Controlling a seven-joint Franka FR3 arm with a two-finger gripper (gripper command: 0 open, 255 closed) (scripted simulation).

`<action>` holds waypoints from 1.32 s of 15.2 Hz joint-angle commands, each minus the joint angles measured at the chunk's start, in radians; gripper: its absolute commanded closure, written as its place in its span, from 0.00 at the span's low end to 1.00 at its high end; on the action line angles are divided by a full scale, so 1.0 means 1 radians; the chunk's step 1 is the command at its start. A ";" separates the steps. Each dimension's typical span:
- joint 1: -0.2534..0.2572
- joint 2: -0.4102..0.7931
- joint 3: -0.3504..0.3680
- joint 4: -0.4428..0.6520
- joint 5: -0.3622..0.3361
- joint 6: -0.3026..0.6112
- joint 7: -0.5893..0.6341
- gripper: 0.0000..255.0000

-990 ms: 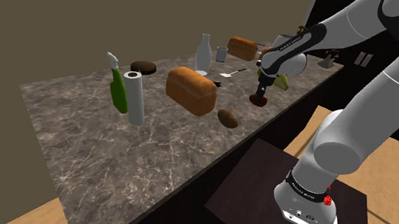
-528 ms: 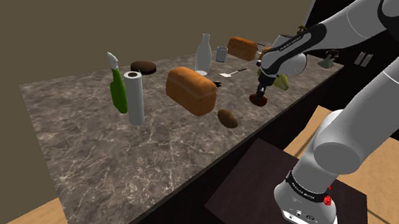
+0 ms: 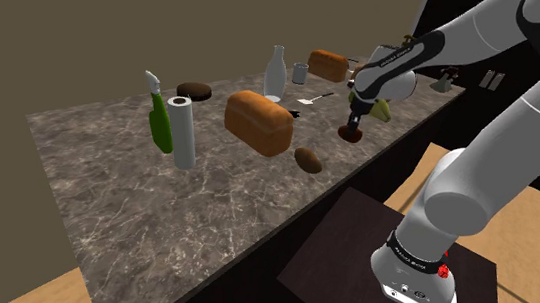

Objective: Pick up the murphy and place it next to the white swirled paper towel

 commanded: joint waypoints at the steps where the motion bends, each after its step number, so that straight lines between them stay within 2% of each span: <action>1: -0.008 -0.020 0.009 0.011 -0.014 -0.029 0.011 1.00; 9: -0.035 -0.108 0.055 0.061 -0.058 -0.159 0.051 1.00; 20: -0.052 -0.191 0.106 0.151 -0.076 -0.327 0.078 1.00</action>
